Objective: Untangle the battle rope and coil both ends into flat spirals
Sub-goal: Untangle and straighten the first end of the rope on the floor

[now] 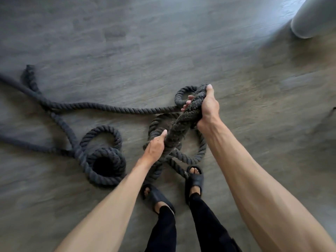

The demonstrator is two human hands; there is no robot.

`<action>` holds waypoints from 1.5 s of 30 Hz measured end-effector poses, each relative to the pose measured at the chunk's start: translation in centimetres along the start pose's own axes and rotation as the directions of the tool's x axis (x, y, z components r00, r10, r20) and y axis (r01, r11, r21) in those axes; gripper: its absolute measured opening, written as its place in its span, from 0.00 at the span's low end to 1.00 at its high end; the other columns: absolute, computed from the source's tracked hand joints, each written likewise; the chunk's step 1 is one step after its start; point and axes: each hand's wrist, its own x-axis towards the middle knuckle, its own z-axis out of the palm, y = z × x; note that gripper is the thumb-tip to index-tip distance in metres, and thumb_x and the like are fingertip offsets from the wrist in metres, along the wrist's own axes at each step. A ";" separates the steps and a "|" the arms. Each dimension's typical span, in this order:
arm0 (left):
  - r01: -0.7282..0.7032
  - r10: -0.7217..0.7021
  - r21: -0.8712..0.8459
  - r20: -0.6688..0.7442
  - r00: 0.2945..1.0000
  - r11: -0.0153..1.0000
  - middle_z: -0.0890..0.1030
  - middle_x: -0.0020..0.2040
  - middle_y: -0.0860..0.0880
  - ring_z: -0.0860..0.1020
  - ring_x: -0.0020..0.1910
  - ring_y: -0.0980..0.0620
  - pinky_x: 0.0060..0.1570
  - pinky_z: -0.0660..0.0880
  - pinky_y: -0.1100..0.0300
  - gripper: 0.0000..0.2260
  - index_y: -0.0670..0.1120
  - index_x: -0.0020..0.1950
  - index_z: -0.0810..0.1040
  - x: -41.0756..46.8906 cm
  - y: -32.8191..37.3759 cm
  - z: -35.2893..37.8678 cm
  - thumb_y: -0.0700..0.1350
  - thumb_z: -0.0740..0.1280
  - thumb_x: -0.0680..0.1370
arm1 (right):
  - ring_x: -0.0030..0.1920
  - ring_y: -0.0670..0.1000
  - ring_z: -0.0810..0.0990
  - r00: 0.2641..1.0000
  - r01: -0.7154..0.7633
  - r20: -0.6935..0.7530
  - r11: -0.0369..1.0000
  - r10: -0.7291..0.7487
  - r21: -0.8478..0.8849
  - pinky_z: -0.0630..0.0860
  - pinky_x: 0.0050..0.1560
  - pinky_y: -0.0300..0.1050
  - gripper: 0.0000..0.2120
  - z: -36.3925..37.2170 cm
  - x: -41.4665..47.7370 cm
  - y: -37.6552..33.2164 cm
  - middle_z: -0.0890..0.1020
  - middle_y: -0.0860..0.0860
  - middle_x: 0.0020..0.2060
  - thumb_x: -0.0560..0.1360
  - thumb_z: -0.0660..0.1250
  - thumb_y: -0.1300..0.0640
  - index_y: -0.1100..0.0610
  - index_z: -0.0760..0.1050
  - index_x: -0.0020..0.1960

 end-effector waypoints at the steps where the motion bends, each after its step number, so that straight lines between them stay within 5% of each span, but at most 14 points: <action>1: 0.006 -0.008 -0.074 -0.031 0.999 0.997 0.76 0.65 0.34 0.72 0.68 0.39 0.71 0.65 0.46 0.28 0.40 0.68 0.75 0.0 0.0 0.3 0.58 0.49 0.82 | 0.27 0.56 0.77 1.000 -0.015 0.017 1.000 0.015 0.016 0.80 0.33 0.47 0.30 -0.5 0.0 0.3 0.77 0.58 0.27 0.82 0.55 0.36 0.64 0.75 0.43; 4: 0.074 -0.163 -0.382 -0.205 0.965 0.921 0.76 0.60 0.27 0.75 0.61 0.30 0.66 0.69 0.38 0.43 0.31 0.61 0.77 -0.2 0.2 -0.2 0.68 0.49 0.72 | 0.36 0.58 0.84 1.000 0.006 0.030 0.999 -0.007 0.034 0.83 0.43 0.54 0.31 -2.7 0.2 2.4 0.84 0.60 0.37 0.82 0.52 0.35 0.62 0.78 0.53; 8: 0.113 -0.212 -0.509 -0.141 0.967 0.854 0.79 0.51 0.27 0.81 0.50 0.33 0.58 0.75 0.37 0.45 0.32 0.54 0.81 -0.7 3.1 -2.7 0.73 0.49 0.71 | 0.51 0.56 0.86 0.999 0.032 0.013 0.965 -0.030 -0.261 0.77 0.62 0.59 0.27 -6.3 -0.1 7.0 0.87 0.60 0.48 0.86 0.45 0.44 0.59 0.77 0.64; 11: 0.074 -0.138 -0.522 -0.084 0.987 0.850 0.79 0.32 0.34 0.79 0.29 0.42 0.37 0.77 0.49 0.34 0.40 0.35 0.82 -0.2 7.7 -3.5 0.69 0.55 0.74 | 0.66 0.52 0.78 0.965 0.219 0.261 0.664 -0.037 -0.715 0.72 0.70 0.54 0.22 -8.2 -1.1 11.8 0.82 0.56 0.62 0.82 0.56 0.60 0.53 0.67 0.76; 14: 0.050 -0.074 -0.525 -0.025 0.997 0.850 0.79 0.29 0.41 0.77 0.25 0.45 0.32 0.75 0.55 0.26 0.41 0.38 0.79 0.2 12.0 -4.0 0.63 0.60 0.78 | 0.69 0.41 0.70 0.848 0.441 0.521 0.416 0.098 -0.796 0.66 0.69 0.34 0.35 -8.4 -2.8 15.5 0.73 0.43 0.69 0.74 0.66 0.63 0.48 0.60 0.78; 17: 0.073 -0.104 -0.566 -0.023 0.994 0.821 0.80 0.33 0.42 0.78 0.27 0.45 0.35 0.77 0.54 0.20 0.40 0.46 0.78 -0.2 13.2 -4.8 0.58 0.63 0.79 | 0.60 0.43 0.77 0.872 0.461 0.485 0.450 -0.067 -0.765 0.73 0.64 0.42 0.23 -6.9 -2.6 16.0 0.79 0.43 0.59 0.77 0.70 0.47 0.51 0.68 0.69; 20: 0.017 -0.062 -0.593 -0.055 0.997 0.805 0.81 0.35 0.42 0.79 0.30 0.46 0.34 0.77 0.58 0.17 0.39 0.44 0.78 -0.5 12.6 -5.0 0.53 0.64 0.81 | 0.53 0.49 0.80 0.900 0.434 0.391 0.484 -0.193 -0.760 0.74 0.53 0.46 0.16 -4.8 -3.1 15.7 0.82 0.48 0.52 0.79 0.67 0.44 0.54 0.72 0.60; 24: -0.161 0.054 -0.454 -0.240 0.969 0.876 0.83 0.46 0.40 0.78 0.39 0.50 0.42 0.73 0.61 0.17 0.39 0.48 0.80 0.0 10.5 -6.6 0.50 0.57 0.84 | 0.57 0.55 0.82 0.918 0.379 0.208 0.595 -0.337 -0.709 0.76 0.60 0.51 0.29 -1.8 -4.6 14.0 0.85 0.54 0.52 0.77 0.59 0.33 0.59 0.79 0.56; 28: -0.127 0.090 -0.267 -0.145 0.985 0.955 0.83 0.49 0.41 0.79 0.38 0.60 0.35 0.71 0.77 0.23 0.32 0.60 0.78 -0.7 5.0 -7.1 0.48 0.51 0.86 | 0.46 0.55 0.82 0.941 0.276 -0.044 0.835 -0.336 -0.475 0.78 0.58 0.60 0.33 0.7 -3.6 8.1 0.85 0.55 0.42 0.77 0.57 0.32 0.62 0.81 0.43; 30: -0.028 0.010 -0.218 -0.082 0.997 0.975 0.84 0.47 0.39 0.82 0.42 0.59 0.48 0.74 0.73 0.26 0.31 0.61 0.78 -1.1 1.4 -6.2 0.51 0.51 0.85 | 0.46 0.53 0.82 0.949 0.246 -0.089 0.887 -0.302 -0.391 0.79 0.58 0.61 0.31 1.3 -3.0 6.0 0.84 0.54 0.42 0.78 0.60 0.33 0.61 0.78 0.39; 32: 0.042 -0.050 -0.245 -0.024 0.998 0.969 0.82 0.55 0.36 0.81 0.56 0.47 0.64 0.73 0.56 0.27 0.33 0.62 0.78 -1.3 -1.0 -5.2 0.54 0.52 0.85 | 0.49 0.57 0.84 0.955 0.208 -0.119 0.901 -0.271 -0.380 0.80 0.58 0.60 0.30 1.7 -2.4 5.1 0.85 0.55 0.45 0.76 0.60 0.31 0.59 0.76 0.39; 39: 0.013 -0.100 -0.468 -0.161 0.982 0.884 0.78 0.29 0.37 0.76 0.26 0.44 0.35 0.73 0.51 0.31 0.37 0.35 0.77 -1.8 0.4 -4.7 0.58 0.48 0.82 | 0.49 0.55 0.87 0.983 0.146 -0.089 0.977 -0.161 -0.156 0.80 0.60 0.61 0.27 -1.0 -1.2 6.8 0.87 0.52 0.47 0.82 0.53 0.36 0.56 0.79 0.57; 43: 0.079 -0.059 -0.292 0.076 0.995 0.953 0.83 0.37 0.40 0.82 0.32 0.45 0.34 0.79 0.57 0.39 0.36 0.50 0.78 -3.1 6.7 -7.8 0.70 0.47 0.78 | 0.59 0.53 0.83 0.944 0.324 0.256 0.716 -0.206 -0.619 0.74 0.67 0.61 0.15 -6.1 -3.2 12.9 0.84 0.54 0.58 0.85 0.55 0.54 0.50 0.73 0.68; 45: 0.053 0.012 -0.274 0.232 0.973 0.960 0.79 0.32 0.43 0.77 0.25 0.47 0.29 0.76 0.59 0.32 0.40 0.44 0.77 -4.1 11.2 -8.9 0.68 0.52 0.79 | 0.72 0.48 0.71 0.856 0.500 0.504 0.443 -0.118 -0.744 0.65 0.76 0.55 0.28 -7.4 -4.7 16.3 0.74 0.51 0.72 0.80 0.65 0.57 0.50 0.63 0.78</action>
